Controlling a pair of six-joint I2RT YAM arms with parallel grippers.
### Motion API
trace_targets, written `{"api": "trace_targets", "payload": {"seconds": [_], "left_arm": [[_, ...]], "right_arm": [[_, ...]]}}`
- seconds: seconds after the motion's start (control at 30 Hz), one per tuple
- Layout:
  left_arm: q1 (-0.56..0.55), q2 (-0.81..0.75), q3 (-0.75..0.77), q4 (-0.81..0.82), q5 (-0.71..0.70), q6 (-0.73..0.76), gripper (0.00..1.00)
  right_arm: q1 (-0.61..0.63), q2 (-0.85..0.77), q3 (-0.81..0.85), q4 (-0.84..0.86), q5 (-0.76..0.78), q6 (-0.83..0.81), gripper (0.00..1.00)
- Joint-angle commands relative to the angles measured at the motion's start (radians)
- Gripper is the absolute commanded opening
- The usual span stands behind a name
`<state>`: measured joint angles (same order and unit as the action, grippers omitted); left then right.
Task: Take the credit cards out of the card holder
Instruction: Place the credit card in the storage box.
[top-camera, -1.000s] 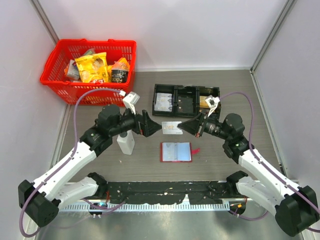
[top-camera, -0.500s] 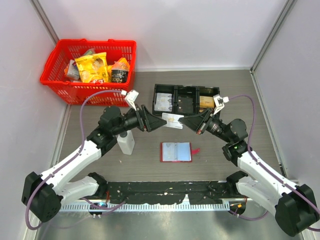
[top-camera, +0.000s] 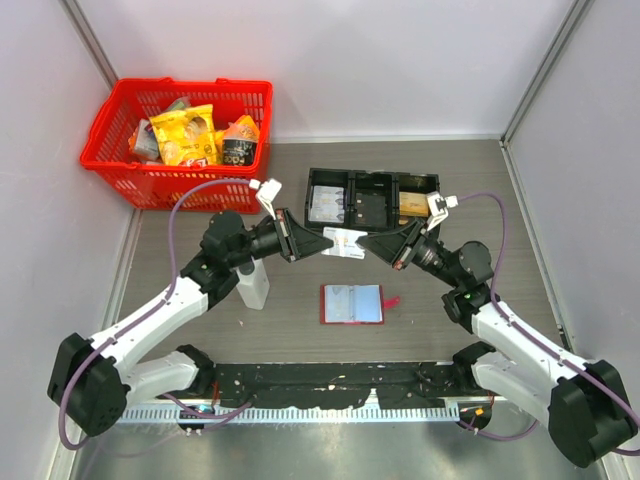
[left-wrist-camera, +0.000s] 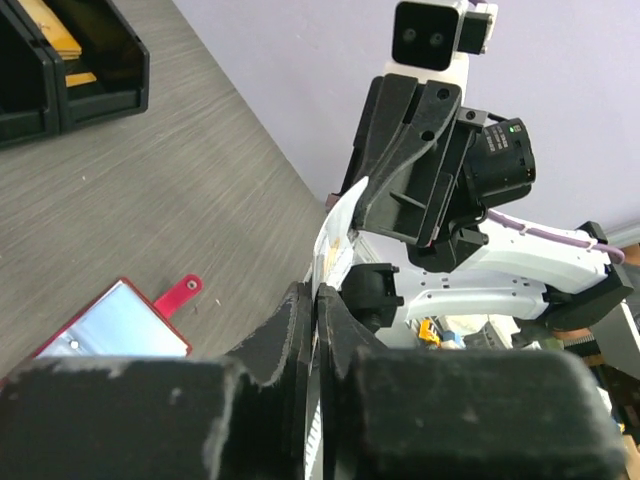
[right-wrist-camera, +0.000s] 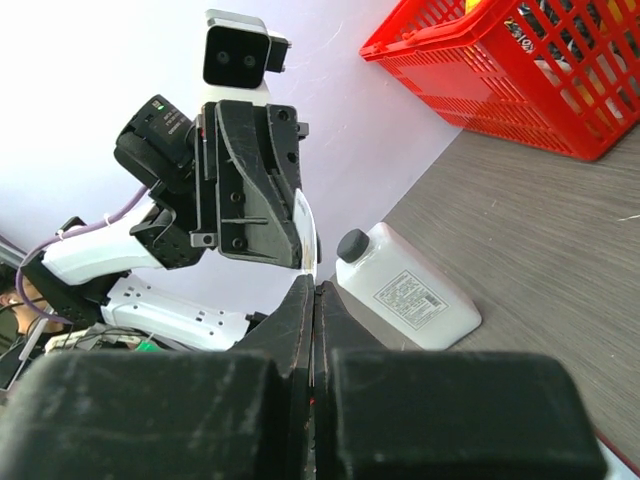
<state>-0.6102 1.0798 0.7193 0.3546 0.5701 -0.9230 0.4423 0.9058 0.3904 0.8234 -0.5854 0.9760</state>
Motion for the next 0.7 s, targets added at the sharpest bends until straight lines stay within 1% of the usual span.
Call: {"api": "trace_targets", "payload": {"seconds": [0.0,0.03,0.07,0.1,0.13,0.17,0.2,0.23,0.27,0.3,0.33,0.4,0.43,0.5,0.6,0.67], "left_arm": [[0.004,0.002,0.012,0.029,0.025,0.024,0.01],[0.004,0.003,0.022,0.002,0.011,0.045,0.00],[0.003,0.006,0.034,-0.037,-0.002,0.068,0.00],[0.004,0.011,0.052,-0.078,-0.021,0.110,0.00],[0.004,0.017,0.068,-0.112,-0.041,0.145,0.00],[0.007,0.025,0.083,-0.149,-0.070,0.174,0.00],[0.010,0.035,0.098,-0.178,-0.093,0.203,0.00],[0.019,0.052,0.120,-0.213,-0.116,0.222,0.00],[0.030,0.069,0.137,-0.235,-0.127,0.240,0.00],[0.041,0.092,0.156,-0.252,-0.134,0.253,0.00],[0.050,0.116,0.175,-0.262,-0.151,0.259,0.00],[0.072,0.169,0.212,-0.281,-0.188,0.285,0.00],[0.079,0.201,0.230,-0.295,-0.215,0.300,0.00],[0.095,0.279,0.290,-0.325,-0.240,0.323,0.00],[0.116,0.400,0.382,-0.351,-0.275,0.351,0.00],[0.127,0.509,0.457,-0.394,-0.288,0.366,0.00]], "right_arm": [[0.003,0.002,0.016,0.028,0.013,-0.032,0.01],[0.003,0.001,0.027,-0.066,0.021,-0.054,0.02],[0.003,-0.007,0.045,-0.116,0.039,-0.100,0.07],[0.001,-0.014,0.059,-0.221,0.051,-0.121,0.19],[0.001,-0.022,0.086,-0.274,0.068,-0.181,0.26],[0.001,-0.030,0.099,-0.393,0.099,-0.209,0.40],[0.001,-0.039,0.132,-0.449,0.116,-0.268,0.45],[-0.001,-0.045,0.145,-0.554,0.154,-0.293,0.51],[-0.001,-0.059,0.165,-0.602,0.174,-0.340,0.54],[0.001,-0.067,0.172,-0.668,0.215,-0.358,0.61],[0.001,-0.085,0.185,-0.705,0.246,-0.384,0.64],[0.001,-0.113,0.191,-0.794,0.338,-0.411,0.73],[-0.001,-0.123,0.194,-0.863,0.402,-0.415,0.76],[-0.001,-0.143,0.205,-0.933,0.447,-0.442,0.79],[-0.001,-0.166,0.225,-1.026,0.461,-0.503,0.80],[-0.002,-0.186,0.229,-1.061,0.464,-0.532,0.80]]}}
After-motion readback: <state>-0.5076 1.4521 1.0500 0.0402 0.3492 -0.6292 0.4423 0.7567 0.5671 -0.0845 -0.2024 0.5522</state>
